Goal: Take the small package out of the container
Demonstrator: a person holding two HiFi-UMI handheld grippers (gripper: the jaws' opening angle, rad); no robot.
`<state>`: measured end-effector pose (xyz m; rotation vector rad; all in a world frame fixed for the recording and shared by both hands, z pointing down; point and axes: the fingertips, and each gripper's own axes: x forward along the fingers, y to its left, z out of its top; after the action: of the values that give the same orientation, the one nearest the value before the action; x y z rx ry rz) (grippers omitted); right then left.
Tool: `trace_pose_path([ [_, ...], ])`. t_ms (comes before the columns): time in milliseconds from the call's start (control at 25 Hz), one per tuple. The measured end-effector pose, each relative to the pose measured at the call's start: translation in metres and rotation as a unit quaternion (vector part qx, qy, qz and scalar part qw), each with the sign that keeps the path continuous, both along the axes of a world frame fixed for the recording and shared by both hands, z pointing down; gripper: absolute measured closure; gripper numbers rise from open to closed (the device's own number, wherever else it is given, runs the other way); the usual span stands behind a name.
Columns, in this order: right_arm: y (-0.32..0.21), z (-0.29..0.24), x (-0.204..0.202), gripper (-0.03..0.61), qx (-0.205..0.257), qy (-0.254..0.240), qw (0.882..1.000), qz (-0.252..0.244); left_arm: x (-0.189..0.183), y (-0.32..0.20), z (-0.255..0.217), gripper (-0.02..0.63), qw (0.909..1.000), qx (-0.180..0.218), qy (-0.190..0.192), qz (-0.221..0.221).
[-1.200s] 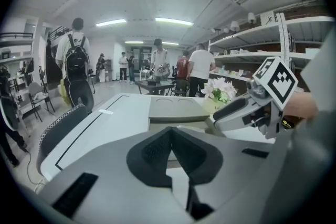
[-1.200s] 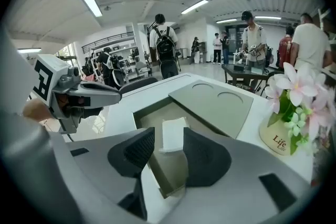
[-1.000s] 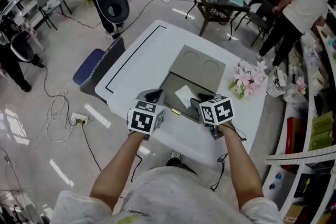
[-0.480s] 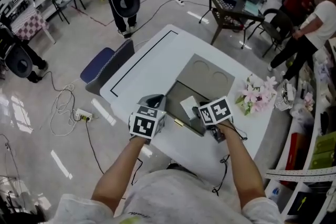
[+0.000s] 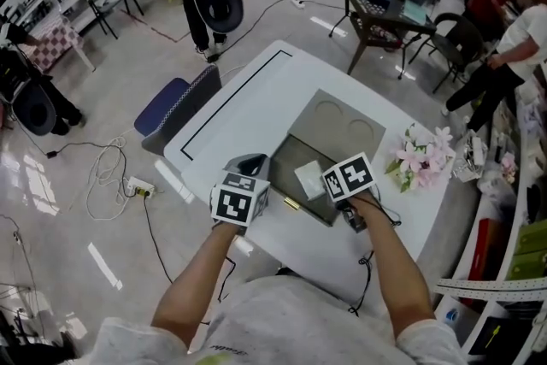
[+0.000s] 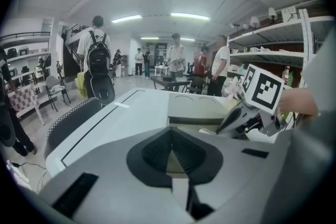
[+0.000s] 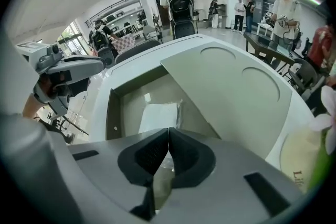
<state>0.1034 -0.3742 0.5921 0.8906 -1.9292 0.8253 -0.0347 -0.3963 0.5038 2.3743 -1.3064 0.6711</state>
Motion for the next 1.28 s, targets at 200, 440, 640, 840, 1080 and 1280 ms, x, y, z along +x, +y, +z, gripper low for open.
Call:
trace_pose_path([
  [200, 0.002, -0.002, 0.002, 0.572, 0.007, -0.015, 1.0, 0.005, 0.002, 0.0, -0.002, 0.612, 1.0, 0.0, -0.007, 0.004],
  [440, -0.001, -0.023, 0.001, 0.574, 0.04, -0.037, 0.998, 0.014, 0.0, -0.006, -0.018, 0.612, 0.9999, 0.014, -0.009, -0.001],
  [640, -0.006, -0.048, 0.003, 0.574, 0.071, -0.055, 0.996, 0.023, 0.002, -0.008, -0.03, 0.612, 0.9995, 0.027, -0.013, 0.0],
  [840, -0.01, -0.073, 0.006, 0.574, 0.104, -0.068, 0.992, 0.028, 0.007, -0.007, -0.038, 0.612, 0.9993, 0.034, -0.015, 0.004],
  [1080, -0.017, -0.11, 0.022, 0.574, 0.157, -0.081, 0.983, 0.046, 0.018, -0.01, -0.045, 0.612, 0.9991, 0.041, -0.006, 0.01],
  [1280, -0.016, -0.141, 0.039, 0.574, 0.202, -0.096, 0.973, 0.064, 0.027, -0.009, -0.054, 0.612, 0.9987, 0.049, -0.001, 0.014],
])
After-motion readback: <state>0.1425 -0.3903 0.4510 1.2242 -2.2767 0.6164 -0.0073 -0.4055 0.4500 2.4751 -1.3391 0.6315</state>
